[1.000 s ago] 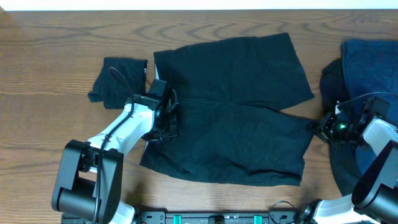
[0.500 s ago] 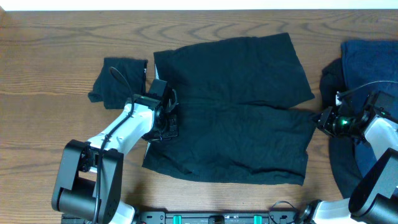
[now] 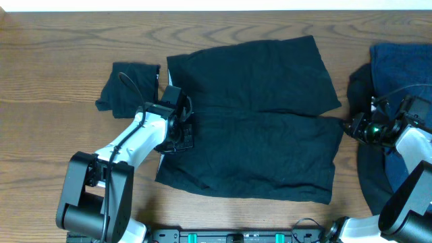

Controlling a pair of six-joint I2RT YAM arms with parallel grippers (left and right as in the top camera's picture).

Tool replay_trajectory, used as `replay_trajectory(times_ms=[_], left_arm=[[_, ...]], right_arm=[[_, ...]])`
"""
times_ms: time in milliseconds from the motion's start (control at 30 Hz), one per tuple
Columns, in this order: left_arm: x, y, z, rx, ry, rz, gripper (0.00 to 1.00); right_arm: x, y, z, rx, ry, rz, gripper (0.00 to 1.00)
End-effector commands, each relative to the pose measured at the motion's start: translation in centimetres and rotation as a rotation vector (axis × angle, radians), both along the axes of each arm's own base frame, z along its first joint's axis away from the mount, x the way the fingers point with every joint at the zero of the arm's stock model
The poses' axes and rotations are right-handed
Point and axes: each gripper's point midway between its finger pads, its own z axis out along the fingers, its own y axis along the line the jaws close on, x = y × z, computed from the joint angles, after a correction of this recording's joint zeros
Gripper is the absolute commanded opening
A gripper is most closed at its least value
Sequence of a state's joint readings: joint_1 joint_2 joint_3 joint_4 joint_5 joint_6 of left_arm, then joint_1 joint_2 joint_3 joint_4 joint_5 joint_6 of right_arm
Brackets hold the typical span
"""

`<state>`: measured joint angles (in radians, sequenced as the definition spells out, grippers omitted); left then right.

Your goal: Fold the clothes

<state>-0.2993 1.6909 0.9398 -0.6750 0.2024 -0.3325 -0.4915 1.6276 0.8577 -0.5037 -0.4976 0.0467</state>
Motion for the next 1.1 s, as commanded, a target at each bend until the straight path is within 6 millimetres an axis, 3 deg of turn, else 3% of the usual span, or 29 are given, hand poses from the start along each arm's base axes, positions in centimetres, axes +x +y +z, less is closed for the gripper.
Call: replay_trajectory(times_ms=[0, 167, 300, 533, 733, 967, 1067], left_arm=[[-0.3, 0.4, -0.3, 0.017, 0.007, -0.019, 0.06], [-0.4, 0.4, -0.3, 0.018, 0.011, -0.019, 0.06], [-0.5, 0.4, -0.3, 0.019, 0.015, -0.019, 0.06], [-0.6, 0.5, -0.2, 0.020, 0.019, -0.019, 0.07], [-0.5, 0.4, -0.2, 0.019, 0.015, -0.019, 0.07], [-0.5, 0.4, -0.2, 0.019, 0.015, -0.018, 0.17], [-0.5, 0.4, -0.2, 0.019, 0.014, -0.018, 0.17]], right_arm=[[0.5, -0.6, 0.7, -0.058, -0.009, -0.006, 0.43], [0.0, 0.3, 0.9, -0.005, 0.004, 0.004, 0.47], [-0.9, 1.8, 2.3, 0.100, 0.038, -0.045, 0.45], [-5.7, 4.3, 5.2, 0.137, 0.143, -0.045, 0.48], [-9.2, 6.9, 6.2, 0.138, 0.206, 0.034, 0.51], [-10.9, 9.3, 4.9, 0.141, 0.258, 0.126, 0.42], [-11.7, 9.7, 4.3, 0.156, 0.285, 0.132, 0.31]])
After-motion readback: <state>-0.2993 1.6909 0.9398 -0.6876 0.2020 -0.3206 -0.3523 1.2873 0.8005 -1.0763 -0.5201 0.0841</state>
